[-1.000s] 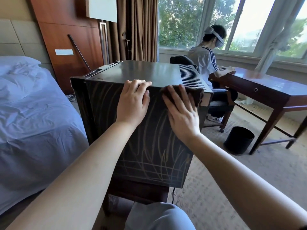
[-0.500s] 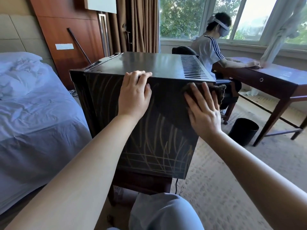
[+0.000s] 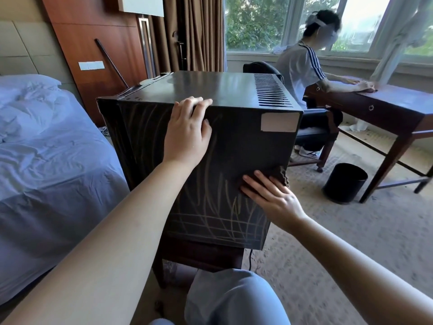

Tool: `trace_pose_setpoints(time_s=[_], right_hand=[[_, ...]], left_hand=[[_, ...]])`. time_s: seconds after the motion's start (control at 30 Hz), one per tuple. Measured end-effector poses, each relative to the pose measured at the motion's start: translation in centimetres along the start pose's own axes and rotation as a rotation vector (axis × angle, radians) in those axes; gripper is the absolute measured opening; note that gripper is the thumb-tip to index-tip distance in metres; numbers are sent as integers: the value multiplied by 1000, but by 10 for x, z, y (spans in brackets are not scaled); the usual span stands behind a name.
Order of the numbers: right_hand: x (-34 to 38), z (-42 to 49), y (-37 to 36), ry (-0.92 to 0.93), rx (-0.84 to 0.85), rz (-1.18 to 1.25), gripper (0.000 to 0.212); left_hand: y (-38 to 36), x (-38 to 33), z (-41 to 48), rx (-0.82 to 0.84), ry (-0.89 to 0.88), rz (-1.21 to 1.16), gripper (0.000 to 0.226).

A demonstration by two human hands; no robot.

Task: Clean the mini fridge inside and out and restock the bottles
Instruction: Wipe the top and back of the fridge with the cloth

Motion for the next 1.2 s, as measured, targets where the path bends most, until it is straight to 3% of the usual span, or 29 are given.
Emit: trace_pose_setpoints(time_s=[0.07,0.23,0.37,0.53,0.67,0.8,1.0,1.1,1.2], right_hand=[[-21,5,14,-88,-48,8,69],[-61,81,63,-425,-357,102,43],[-30,113,49,-302,-329,152,48],[27,66,-7,69,-17,128,57],[23,14,-15,145,110,69,55],[-18,3,14,1,-5,68,58],[-65,82,66,-335,-319,96,56],[-48,110,62,-338,-359,152,56],[-16,113,39,-208,-293,195,53]], left_hand=[[-1,-1,-1,-23,4,2,39],[-4,-1,-3,-35,19,17,39],[-3,-2,-3,-10,11,49,42],[2,-3,-4,46,-9,109,47],[2,-6,-7,83,-8,163,56],[0,-6,-11,92,-3,196,62],[1,-11,-12,61,33,173,60],[1,-10,-12,66,36,171,61],[2,-9,-11,85,21,181,62]])
Point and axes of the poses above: each hand's wrist, its own z-axis towards the middle knuckle, its own y-axis out of the back of the hand, x = y × z, the point moved 4 cm from there along z, towards the middle knuckle, and after that the axes turned 5 degrees about y, right-handed, at the moved point
